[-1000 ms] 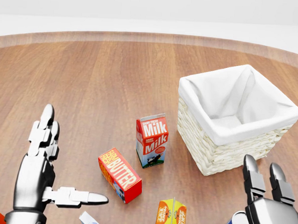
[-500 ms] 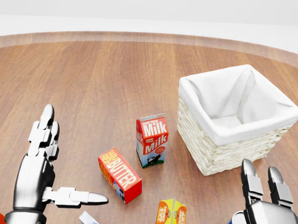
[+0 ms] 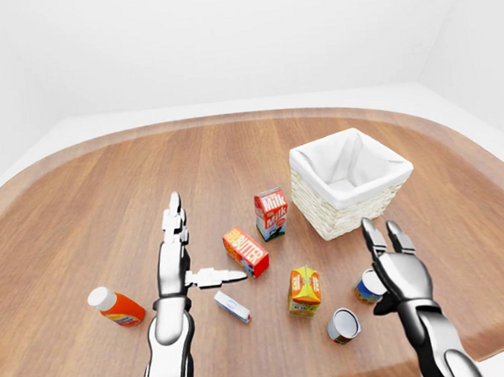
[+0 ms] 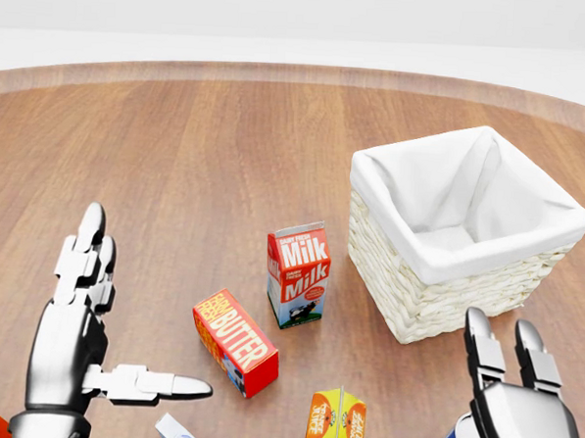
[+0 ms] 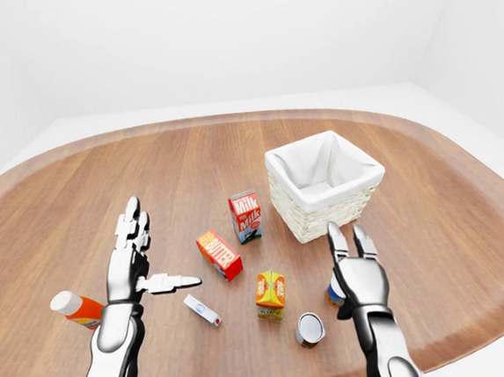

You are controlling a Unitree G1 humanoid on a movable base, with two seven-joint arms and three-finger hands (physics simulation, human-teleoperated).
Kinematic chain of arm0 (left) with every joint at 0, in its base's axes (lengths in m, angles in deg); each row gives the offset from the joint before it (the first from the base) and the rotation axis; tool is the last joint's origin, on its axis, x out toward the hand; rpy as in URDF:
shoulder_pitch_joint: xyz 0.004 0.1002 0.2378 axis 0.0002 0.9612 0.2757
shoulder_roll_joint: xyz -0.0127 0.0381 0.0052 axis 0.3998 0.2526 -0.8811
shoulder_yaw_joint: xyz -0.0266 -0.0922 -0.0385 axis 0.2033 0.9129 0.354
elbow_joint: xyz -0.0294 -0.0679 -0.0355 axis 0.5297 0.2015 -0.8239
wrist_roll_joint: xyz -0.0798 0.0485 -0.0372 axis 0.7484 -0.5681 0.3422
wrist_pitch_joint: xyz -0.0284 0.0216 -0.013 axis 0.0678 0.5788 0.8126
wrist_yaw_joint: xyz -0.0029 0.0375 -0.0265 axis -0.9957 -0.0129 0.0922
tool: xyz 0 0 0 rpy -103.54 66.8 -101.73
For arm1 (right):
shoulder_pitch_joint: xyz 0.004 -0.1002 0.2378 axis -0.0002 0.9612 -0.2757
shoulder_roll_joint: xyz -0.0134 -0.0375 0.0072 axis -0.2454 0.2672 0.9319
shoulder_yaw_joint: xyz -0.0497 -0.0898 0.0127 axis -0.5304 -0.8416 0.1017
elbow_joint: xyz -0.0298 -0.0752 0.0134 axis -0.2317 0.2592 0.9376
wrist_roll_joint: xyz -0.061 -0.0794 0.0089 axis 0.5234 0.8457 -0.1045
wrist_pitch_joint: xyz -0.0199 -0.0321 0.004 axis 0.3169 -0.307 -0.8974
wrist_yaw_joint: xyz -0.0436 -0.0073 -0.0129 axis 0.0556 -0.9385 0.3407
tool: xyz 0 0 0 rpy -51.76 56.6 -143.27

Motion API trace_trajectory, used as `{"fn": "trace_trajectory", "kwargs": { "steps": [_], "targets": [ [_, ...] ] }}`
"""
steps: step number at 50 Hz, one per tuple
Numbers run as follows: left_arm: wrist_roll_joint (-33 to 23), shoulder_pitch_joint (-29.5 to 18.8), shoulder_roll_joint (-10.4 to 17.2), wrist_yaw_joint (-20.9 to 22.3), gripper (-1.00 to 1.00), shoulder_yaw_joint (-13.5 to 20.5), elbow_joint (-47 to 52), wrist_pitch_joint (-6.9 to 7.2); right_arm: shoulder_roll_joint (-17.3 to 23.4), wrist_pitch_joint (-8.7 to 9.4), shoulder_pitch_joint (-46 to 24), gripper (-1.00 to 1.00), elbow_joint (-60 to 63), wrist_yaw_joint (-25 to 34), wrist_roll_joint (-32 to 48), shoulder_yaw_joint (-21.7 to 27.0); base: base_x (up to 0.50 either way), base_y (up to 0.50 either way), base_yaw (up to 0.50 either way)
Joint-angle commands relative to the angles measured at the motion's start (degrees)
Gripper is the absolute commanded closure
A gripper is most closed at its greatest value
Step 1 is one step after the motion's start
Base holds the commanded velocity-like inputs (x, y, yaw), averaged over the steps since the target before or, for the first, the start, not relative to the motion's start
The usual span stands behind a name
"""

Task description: Pick up the alphabet soup and the tomato sauce, and put them in the basket.

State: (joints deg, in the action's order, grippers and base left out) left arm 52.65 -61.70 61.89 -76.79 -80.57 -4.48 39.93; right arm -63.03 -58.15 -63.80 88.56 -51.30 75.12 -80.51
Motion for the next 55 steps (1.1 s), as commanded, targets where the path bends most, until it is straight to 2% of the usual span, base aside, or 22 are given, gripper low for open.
{"fn": "trace_trajectory", "kwargs": {
  "steps": [1, 55],
  "targets": [
    [-0.08, 0.06, 0.01, 0.05, -1.0, -0.05, -0.02, 0.0, 1.14, 0.0, -1.48, -1.0, -3.73, -1.89, 0.04, -1.1, 0.0, 0.0, 0.0],
    [0.07, -0.19, 0.03, -0.02, -1.0, 0.07, -0.28, 0.0, 3.48, 0.0, -4.87, -1.0, -14.13, -6.18, -0.2, -3.52, 0.0, 0.0, 0.0]
  ]
}}
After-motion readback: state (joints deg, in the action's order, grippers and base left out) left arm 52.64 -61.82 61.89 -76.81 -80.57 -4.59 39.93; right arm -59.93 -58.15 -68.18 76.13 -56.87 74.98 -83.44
